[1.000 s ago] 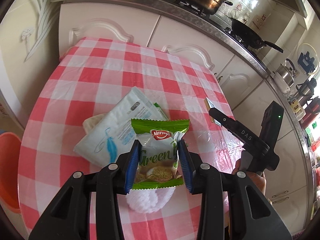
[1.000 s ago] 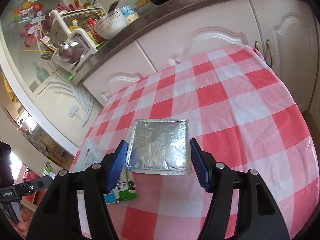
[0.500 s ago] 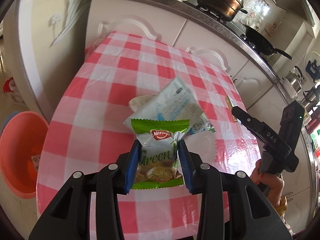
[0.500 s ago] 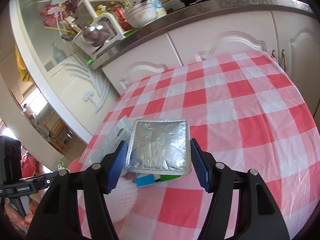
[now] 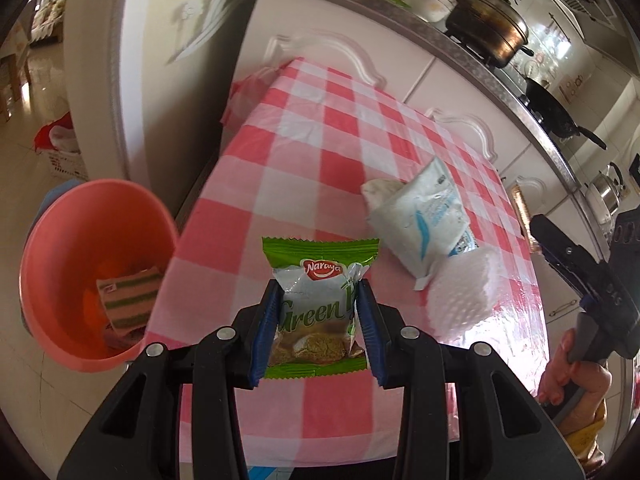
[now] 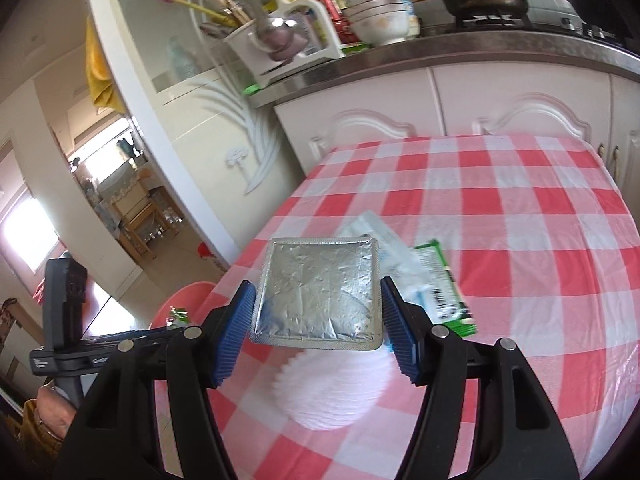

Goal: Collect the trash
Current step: 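Carry the snack packet and foil packet with both tools over the orange bucket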

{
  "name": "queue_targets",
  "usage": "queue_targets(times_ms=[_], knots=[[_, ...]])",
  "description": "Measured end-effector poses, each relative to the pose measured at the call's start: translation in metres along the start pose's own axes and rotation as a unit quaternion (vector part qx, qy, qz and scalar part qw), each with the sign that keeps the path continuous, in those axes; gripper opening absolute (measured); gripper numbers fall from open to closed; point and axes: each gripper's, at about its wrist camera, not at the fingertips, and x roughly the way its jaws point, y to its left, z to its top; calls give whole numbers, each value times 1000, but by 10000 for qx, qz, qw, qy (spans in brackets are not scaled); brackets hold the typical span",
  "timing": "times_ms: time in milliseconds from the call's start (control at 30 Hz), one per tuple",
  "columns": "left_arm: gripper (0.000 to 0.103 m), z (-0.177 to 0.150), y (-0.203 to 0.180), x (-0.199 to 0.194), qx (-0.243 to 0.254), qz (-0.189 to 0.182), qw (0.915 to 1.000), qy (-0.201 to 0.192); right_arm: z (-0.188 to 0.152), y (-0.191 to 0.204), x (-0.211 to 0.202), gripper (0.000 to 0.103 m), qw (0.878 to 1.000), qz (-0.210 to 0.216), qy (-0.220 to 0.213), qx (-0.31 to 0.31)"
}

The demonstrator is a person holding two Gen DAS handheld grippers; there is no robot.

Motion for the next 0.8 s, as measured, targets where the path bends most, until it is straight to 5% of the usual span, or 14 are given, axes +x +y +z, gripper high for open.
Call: queue_targets(times_ms=[400, 800], knots=[[40, -10, 82, -23, -711, 383, 9965, -226, 2, 71, 45, 64, 9958, 636, 473, -453], [40, -8, 156, -29, -1147, 1220, 9842, -570, -6, 158, 122, 64, 9764, 1494, 1282, -890]])
